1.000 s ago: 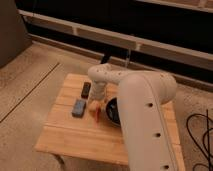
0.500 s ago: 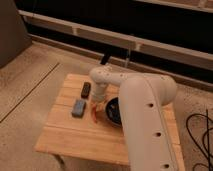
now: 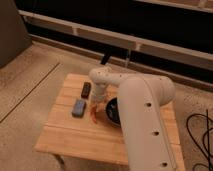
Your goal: Drag the pepper across the table
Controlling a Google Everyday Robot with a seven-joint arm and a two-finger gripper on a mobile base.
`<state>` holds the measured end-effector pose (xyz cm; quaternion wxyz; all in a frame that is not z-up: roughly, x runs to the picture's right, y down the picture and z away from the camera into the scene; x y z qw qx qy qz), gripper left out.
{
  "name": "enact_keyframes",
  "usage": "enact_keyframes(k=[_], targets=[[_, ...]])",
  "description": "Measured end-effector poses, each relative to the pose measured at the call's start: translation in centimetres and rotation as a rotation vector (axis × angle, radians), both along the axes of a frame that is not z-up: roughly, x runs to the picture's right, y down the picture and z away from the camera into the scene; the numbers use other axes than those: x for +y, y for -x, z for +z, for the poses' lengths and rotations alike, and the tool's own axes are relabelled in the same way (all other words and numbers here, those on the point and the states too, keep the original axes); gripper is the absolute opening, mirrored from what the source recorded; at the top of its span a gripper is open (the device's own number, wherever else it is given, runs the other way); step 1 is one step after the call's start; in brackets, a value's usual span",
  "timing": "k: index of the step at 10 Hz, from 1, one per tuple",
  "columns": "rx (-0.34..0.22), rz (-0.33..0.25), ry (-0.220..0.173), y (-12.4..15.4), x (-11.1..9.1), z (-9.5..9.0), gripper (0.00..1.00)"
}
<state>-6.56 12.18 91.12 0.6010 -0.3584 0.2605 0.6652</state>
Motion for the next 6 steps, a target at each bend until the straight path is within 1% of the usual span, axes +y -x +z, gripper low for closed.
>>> enact_keyframes(k=[1, 2, 3, 4, 5, 6], targets=[[0.0, -0.02, -0.063, 0.4, -2.4, -0.7, 0.0], [-0.009, -0.055, -0.149, 1.4, -5.4, -2.2, 0.0], [-0.018, -0.086, -0.203, 2.3, -7.3, -3.5, 0.0], [-0.03, -0.113, -0.266, 3.2, -9.4, -5.1, 0.0], [-0.035, -0.137, -0.312, 3.7, -10.9, -6.5, 0.0], [-0.042, -0.159, -0.349, 4.4, -12.4, -8.1, 0.0]])
